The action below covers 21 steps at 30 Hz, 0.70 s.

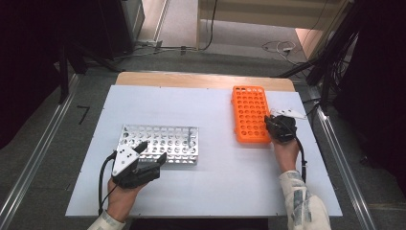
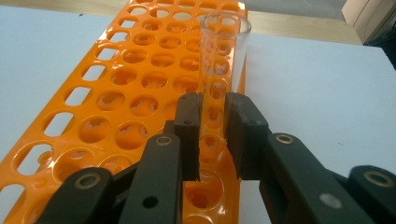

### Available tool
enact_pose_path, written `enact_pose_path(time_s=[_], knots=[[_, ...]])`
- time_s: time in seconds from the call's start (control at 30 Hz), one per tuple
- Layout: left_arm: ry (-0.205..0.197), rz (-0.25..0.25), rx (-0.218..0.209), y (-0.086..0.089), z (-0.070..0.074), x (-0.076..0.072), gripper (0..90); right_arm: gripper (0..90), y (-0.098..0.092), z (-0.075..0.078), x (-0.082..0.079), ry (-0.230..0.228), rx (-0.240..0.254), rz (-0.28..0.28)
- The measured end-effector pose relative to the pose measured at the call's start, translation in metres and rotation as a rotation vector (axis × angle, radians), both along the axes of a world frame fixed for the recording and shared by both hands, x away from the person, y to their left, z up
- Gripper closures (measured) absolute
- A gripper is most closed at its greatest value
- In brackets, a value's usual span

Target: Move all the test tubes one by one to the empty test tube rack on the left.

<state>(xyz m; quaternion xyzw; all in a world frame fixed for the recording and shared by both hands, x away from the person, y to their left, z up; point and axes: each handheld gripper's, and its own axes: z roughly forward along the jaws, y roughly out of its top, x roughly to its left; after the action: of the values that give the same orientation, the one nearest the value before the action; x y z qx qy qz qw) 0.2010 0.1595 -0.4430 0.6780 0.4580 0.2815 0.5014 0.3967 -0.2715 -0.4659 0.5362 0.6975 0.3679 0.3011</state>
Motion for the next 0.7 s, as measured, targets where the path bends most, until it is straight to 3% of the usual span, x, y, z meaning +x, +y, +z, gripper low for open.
enact_pose_path(time_s=[0.17, 0.47, 0.57, 0.7], knots=[[0.0, 0.001, -0.003, 0.0, 0.0, 0.0, 26.1, 72.9, -0.003, 0.008, -0.003, -0.025, 0.018, -0.001], [0.008, -0.002, -0.003, 0.001, 0.0, 0.0, 24.5, 73.2, -0.003, 0.034, -0.018, -0.109, 0.003, 0.007], [0.013, 0.001, -0.007, 0.001, -0.001, 0.001, 23.4, 73.2, -0.004, 0.041, -0.025, -0.111, 0.019, 0.02], [0.026, -0.006, -0.002, 0.0, -0.002, 0.002, 21.9, 73.3, -0.001, 0.05, -0.037, -0.1, 0.038, 0.081]])
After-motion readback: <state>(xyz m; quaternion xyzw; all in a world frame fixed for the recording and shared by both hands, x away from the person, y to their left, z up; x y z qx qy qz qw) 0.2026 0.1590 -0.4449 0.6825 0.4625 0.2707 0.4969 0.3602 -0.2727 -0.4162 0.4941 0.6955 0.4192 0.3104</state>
